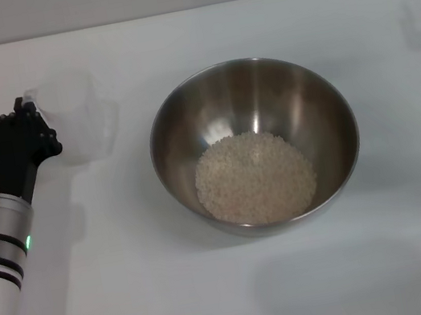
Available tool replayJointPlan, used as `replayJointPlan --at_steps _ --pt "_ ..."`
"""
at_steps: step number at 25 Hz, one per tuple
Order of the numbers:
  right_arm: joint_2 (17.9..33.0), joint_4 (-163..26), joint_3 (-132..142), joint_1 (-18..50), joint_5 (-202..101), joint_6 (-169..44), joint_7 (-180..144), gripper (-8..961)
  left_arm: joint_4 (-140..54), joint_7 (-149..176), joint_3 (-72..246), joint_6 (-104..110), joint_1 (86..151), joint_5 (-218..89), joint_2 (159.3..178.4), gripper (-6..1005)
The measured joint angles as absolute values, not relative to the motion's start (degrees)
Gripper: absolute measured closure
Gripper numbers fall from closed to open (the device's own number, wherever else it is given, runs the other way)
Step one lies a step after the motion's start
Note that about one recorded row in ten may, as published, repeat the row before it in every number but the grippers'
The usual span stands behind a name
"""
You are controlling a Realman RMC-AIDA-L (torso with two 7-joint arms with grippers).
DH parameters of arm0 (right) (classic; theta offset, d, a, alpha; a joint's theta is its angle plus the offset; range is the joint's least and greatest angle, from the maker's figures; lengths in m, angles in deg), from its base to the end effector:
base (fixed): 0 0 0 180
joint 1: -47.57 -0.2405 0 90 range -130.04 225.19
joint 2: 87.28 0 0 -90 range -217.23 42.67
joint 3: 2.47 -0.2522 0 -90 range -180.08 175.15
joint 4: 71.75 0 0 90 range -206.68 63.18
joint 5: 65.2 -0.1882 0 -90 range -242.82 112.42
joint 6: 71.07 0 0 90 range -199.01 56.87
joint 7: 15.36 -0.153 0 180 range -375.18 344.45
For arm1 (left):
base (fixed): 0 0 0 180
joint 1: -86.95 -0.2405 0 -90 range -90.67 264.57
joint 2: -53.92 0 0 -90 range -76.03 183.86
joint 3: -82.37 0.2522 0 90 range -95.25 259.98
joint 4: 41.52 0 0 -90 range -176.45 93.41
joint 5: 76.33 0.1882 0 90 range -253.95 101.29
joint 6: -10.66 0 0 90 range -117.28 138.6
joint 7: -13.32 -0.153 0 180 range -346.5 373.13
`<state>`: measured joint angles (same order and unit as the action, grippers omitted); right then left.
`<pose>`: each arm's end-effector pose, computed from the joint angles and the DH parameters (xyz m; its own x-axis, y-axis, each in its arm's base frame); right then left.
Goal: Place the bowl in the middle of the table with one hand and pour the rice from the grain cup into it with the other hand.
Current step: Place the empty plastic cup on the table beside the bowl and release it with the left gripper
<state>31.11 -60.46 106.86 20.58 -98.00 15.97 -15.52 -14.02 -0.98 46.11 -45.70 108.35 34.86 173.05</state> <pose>0.2560 0.3351 0.0620 0.6788 0.4980 -0.5397 -0.5968 -0.0541 -0.8006 -0.2846 0.3204 -0.0460 0.7543 0.0630 0.6535 0.6554 -0.1291 -0.7442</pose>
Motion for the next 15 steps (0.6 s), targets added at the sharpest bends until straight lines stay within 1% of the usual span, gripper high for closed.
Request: replayJointPlan --at_steps 15 --pt "31.04 -60.6 106.9 20.4 -98.0 15.8 -15.6 524 -14.7 -0.4 46.2 -42.7 108.9 35.1 172.93 839"
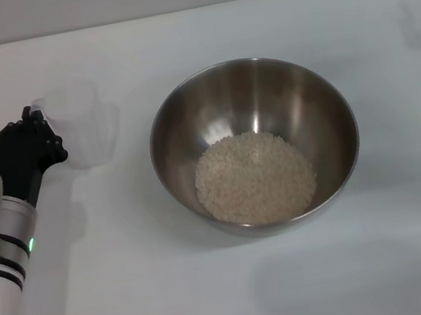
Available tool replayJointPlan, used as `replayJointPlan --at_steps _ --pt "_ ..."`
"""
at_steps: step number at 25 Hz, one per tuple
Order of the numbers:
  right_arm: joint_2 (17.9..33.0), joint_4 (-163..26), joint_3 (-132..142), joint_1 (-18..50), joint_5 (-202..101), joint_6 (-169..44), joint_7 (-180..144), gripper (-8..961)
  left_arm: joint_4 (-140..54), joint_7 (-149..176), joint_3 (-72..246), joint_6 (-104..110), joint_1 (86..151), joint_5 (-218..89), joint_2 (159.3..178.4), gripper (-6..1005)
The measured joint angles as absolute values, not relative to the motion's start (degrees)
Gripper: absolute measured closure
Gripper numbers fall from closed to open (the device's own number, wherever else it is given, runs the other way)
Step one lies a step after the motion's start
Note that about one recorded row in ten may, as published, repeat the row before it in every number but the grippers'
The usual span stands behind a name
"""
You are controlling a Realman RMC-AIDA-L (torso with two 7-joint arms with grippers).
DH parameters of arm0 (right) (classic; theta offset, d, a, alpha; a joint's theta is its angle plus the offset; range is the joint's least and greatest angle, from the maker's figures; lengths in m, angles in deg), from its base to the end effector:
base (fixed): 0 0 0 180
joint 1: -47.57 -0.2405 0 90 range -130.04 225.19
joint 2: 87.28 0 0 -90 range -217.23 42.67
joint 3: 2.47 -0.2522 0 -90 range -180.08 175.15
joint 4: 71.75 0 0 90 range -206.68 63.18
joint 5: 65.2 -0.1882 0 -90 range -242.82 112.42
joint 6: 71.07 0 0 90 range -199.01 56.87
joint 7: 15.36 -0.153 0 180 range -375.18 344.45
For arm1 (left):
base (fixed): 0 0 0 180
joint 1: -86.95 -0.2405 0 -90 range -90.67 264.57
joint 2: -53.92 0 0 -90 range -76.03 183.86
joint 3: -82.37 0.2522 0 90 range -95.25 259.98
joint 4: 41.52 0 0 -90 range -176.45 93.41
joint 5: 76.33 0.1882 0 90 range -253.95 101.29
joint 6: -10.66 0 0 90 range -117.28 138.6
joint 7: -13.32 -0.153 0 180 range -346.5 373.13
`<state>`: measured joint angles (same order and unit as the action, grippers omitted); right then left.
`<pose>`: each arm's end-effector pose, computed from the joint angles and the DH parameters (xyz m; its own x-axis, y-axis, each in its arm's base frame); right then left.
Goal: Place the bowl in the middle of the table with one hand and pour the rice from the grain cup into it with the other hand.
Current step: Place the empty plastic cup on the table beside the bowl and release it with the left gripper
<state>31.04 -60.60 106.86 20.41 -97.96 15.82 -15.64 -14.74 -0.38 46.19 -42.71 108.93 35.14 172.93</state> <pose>0.2559 0.3360 0.0621 0.6795 0.4962 -0.5405 -0.5960 -0.0563 -0.8010 -0.2893 0.3219 -0.0512 0.7595 0.1098 0.6412 0.6504 -0.1475 -0.7451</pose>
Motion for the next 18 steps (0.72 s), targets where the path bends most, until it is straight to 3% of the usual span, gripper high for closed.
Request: replayJointPlan --at_steps 10,15,18 --pt "31.02 -60.6 106.9 20.5 -97.9 16.2 -15.7 524 -15.6 4.0 46.2 -41.7 108.8 35.4 172.67 826" --pt "30.92 -60.6 106.9 20.5 -97.9 16.1 -15.7 524 -14.9 4.1 46.2 -42.3 107.4 35.4 172.55 619" --pt "30.85 -60.6 106.9 20.3 -97.9 15.9 -15.6 524 -14.5 4.1 46.2 -43.7 105.6 35.9 172.54 616"
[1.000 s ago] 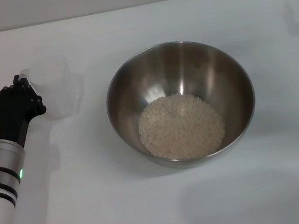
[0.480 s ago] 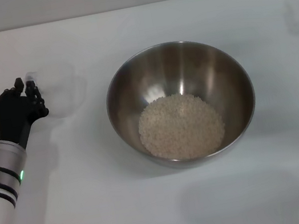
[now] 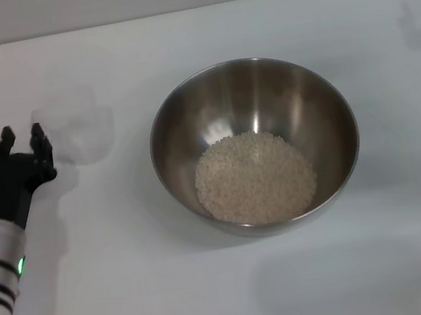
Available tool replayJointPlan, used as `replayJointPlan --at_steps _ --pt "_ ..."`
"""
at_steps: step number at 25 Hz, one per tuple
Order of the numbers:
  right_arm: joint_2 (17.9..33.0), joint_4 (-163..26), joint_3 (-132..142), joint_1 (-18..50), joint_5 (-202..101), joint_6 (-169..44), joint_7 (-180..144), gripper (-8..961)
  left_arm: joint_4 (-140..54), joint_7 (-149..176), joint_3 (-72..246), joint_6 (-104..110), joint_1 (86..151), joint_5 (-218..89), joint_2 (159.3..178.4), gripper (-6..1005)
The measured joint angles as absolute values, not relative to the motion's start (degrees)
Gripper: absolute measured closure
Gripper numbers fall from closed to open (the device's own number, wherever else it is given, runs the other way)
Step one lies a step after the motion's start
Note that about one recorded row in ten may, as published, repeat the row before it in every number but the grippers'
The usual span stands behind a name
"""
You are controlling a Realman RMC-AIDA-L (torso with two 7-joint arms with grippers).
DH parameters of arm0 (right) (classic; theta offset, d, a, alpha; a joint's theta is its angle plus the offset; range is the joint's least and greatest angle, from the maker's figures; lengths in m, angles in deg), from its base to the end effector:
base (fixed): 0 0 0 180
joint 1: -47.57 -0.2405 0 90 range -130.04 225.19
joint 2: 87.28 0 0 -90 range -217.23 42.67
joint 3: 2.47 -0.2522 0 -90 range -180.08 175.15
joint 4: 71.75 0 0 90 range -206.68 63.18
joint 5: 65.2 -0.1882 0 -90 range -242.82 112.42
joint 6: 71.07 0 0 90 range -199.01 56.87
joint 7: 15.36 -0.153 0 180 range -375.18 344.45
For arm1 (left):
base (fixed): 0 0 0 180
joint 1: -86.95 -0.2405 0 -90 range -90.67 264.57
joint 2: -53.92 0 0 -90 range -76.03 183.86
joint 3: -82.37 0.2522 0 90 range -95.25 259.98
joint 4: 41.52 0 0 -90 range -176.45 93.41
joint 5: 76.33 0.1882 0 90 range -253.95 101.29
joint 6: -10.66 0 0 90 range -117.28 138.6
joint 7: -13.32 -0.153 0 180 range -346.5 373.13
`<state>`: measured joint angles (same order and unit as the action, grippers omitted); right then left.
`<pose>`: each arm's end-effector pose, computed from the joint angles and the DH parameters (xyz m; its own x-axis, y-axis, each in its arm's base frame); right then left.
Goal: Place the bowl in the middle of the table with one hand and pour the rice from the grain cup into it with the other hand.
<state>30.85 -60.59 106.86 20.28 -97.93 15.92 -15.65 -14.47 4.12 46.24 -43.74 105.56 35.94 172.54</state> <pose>0.2554 0.3368 0.0634 0.6790 0.5002 -0.5374 -0.5935 -0.0570 -0.8028 -0.3053 0.3055 -0.0479 0.7066 0.1392 0.6938 0.7073 -0.1070 -0.6988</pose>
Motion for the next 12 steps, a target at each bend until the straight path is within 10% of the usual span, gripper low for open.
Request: replayJointPlan --at_steps 12 --pt "30.67 -61.2 106.0 19.7 -98.2 15.8 -15.3 524 -17.6 16.3 46.2 -63.2 95.2 53.1 172.59 606"
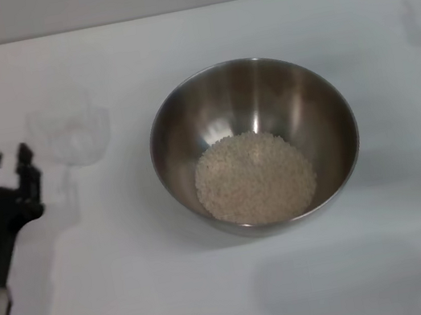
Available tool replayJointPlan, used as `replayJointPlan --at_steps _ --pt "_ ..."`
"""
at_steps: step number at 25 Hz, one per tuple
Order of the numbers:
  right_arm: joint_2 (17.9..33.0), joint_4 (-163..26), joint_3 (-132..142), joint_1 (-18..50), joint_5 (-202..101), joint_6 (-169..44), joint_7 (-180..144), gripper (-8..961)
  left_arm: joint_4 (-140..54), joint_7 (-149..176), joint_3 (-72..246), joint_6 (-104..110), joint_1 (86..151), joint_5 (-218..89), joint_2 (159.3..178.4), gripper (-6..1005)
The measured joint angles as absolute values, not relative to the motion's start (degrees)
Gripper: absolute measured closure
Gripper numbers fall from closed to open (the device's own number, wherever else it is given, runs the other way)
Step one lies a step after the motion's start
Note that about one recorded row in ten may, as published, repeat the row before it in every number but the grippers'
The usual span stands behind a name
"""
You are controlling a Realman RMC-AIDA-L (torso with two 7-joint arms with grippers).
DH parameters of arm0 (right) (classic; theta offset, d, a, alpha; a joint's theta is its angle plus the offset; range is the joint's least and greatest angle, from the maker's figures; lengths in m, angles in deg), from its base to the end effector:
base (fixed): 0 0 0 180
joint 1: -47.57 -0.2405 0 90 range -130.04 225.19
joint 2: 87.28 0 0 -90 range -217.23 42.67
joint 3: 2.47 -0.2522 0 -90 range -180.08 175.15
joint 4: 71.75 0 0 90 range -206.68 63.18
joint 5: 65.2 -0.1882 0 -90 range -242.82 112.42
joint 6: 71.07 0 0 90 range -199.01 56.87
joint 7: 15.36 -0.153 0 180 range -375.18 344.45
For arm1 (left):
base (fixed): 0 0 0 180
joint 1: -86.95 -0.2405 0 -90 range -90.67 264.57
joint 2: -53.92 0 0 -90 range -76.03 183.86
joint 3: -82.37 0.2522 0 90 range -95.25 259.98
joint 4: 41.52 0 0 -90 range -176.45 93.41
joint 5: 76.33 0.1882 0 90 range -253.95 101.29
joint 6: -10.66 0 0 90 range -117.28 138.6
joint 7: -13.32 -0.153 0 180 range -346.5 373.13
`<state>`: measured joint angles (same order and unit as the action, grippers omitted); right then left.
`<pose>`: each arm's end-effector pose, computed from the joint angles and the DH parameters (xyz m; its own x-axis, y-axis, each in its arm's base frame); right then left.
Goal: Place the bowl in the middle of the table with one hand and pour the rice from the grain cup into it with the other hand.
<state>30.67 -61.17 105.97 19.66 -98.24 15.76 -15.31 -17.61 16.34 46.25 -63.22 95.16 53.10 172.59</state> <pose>0.2567 0.3397 0.0672 0.6867 0.5006 -0.5271 -0.5910 -0.0376 -0.8058 -0.3043 0.2431 -0.0316 0.6445 -0.0488 0.7630 0.7417 -0.2026 -0.6395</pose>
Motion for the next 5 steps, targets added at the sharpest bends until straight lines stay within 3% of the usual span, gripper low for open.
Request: replayJointPlan --at_steps 5 --pt "31.52 -61.3 105.5 20.8 -98.3 14.9 -15.7 524 -20.6 18.4 45.5 -77.0 93.2 52.6 172.69 603"
